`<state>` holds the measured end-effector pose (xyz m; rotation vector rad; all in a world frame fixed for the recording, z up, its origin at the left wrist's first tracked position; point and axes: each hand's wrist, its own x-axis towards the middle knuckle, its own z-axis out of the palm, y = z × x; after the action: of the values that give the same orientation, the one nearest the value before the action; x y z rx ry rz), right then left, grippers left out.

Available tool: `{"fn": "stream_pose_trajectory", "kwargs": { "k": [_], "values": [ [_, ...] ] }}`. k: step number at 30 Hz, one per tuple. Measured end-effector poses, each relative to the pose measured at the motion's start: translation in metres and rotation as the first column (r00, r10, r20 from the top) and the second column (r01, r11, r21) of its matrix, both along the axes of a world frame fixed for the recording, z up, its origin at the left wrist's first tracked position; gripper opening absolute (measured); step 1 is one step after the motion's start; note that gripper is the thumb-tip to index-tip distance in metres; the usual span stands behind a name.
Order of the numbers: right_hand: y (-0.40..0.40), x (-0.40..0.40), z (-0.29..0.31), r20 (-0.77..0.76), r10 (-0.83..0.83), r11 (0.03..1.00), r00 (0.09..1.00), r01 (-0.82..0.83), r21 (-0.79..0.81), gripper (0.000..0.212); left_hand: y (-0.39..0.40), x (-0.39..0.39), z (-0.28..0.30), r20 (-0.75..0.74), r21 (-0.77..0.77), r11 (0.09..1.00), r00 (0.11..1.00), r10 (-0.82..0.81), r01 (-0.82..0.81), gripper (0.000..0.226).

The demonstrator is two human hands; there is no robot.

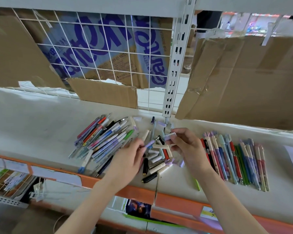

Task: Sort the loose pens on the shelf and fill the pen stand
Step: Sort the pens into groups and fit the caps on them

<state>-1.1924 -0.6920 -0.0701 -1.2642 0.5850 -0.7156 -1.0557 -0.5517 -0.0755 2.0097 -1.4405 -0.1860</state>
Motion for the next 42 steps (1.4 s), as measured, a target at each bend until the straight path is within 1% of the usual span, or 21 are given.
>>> {"fn": "stream_pose_trajectory", "kwargs": {
  "k": [4,9,14,18,21,23,24,25,27,28,29,30,31,32,33,35,36,37,39,40,42],
  "values": [
    [0.003,-0.001,0.006,0.019,-0.021,0.998,1.0,0.023,-0.066,0.008,0.001,-0.001,-0.008,-0.017,-0.035,0.999,1.0,-0.023,0.023,0.014],
    [0.003,-0.001,0.007,-0.064,-0.003,0.992,0.998,-0.005,-0.129,0.011,0.001,-0.001,-0.007,-0.034,-0.047,0.999,0.999,-0.027,0.026,0.013],
    [0.004,-0.001,0.008,-0.067,0.005,0.993,0.998,-0.013,-0.116,0.011,0.003,-0.002,-0.004,-0.07,-0.072,0.997,0.997,-0.039,0.034,0.024],
    [0.008,-0.001,0.008,-0.082,0.031,0.992,0.996,-0.04,-0.118,0.012,0.002,-0.004,-0.003,-0.111,-0.074,0.997,0.993,-0.043,0.035,0.014],
    [0.016,0.003,0.006,-0.108,0.03,0.99,0.994,-0.044,-0.131,0.012,-0.003,-0.007,0.0,-0.178,-0.036,0.999,0.984,-0.026,0.02,0.01],
    [0.021,0.005,0.005,-0.109,0.015,0.991,0.994,-0.029,-0.127,0.012,-0.006,-0.006,0.002,-0.264,0.015,1.0,0.965,0.003,0.001,0.013],
    [0.022,0.007,0.005,-0.113,0.013,0.99,0.993,-0.028,-0.136,0.013,-0.007,-0.006,0.004,-0.348,0.043,0.999,0.937,0.019,-0.004,0.015],
    [0.022,0.008,0.005,-0.126,0.013,0.988,0.992,-0.032,-0.152,0.013,-0.007,-0.008,0.005,-0.462,0.068,0.998,0.886,0.042,-0.012,0.016],
    [0.021,0.009,0.005,-0.144,0.025,0.983,0.989,-0.05,-0.178,0.015,-0.008,-0.016,0.008,-0.69,0.093,0.994,0.717,0.102,-0.052,0.016],
    [0.021,0.011,0.006,-0.135,0.037,0.983,0.99,-0.061,-0.173,0.017,-0.009,-0.02,0.011,-0.775,0.098,0.992,0.62,0.123,-0.074,0.016],
    [0.022,0.013,0.006,-0.121,0.049,0.984,0.991,-0.069,-0.162,0.02,-0.012,-0.023,0.014,-0.824,0.094,0.992,0.553,0.125,-0.085,0.017],
    [0.023,0.015,0.007,-0.11,0.051,0.985,0.993,-0.068,-0.157,0.023,-0.015,-0.025,0.017,-0.843,0.077,0.994,0.526,0.109,-0.082,0.019],
    [0.022,0.017,0.007,-0.105,0.038,0.984,0.994,-0.055,-0.167,0.025,-0.019,-0.025,0.021,-0.837,0.057,0.996,0.541,0.087,-0.071,0.02],
    [0.02,0.018,0.009,-0.103,0.017,0.981,0.995,-0.036,-0.189,0.026,-0.022,-0.023,0.024,-0.799,0.049,0.997,0.596,0.076,-0.061,0.02],
    [0.015,0.018,0.012,-0.104,-0.007,0.976,0.995,-0.016,-0.215,0.027,-0.023,-0.018,0.024,-0.717,0.067,0.996,0.692,0.088,-0.058,0.02],
    [0.001,0.015,0.016,-0.13,-0.068,0.958,0.989,0.028,-0.285,0.027,-0.018,0.0,0.018,-0.426,0.122,0.987,0.893,0.147,-0.104,0.014],
    [-0.008,0.011,0.017,-0.194,-0.116,0.936,0.974,0.042,-0.348,0.026,-0.013,0.012,0.013,-0.259,0.133,0.978,0.947,0.19,-0.16,0.011],
    [-0.018,0.006,0.015,-0.29,-0.181,0.899,0.94,0.039,-0.436,0.025,-0.005,0.025,0.007,-0.097,0.126,0.965,0.965,0.244,-0.232,0.009],
    [-0.034,-0.008,0.009,-0.466,-0.313,0.8,0.828,-0.035,-0.599,0.018,0.008,0.047,-0.007,0.188,0.096,0.93,0.924,0.332,-0.354,0.008],
    [-0.039,-0.014,0.005,-0.52,-0.346,0.766,0.781,-0.085,-0.637,0.014,0.013,0.054,-0.014,0.271,0.09,0.914,0.893,0.359,-0.395,0.008],
    [-0.042,-0.024,-0.007,-0.603,-0.372,0.72,0.706,-0.191,-0.668,0.012,0.018,0.06,-0.021,0.324,0.126,0.89,0.866,0.38,-0.438,0.008]
  ]
}}
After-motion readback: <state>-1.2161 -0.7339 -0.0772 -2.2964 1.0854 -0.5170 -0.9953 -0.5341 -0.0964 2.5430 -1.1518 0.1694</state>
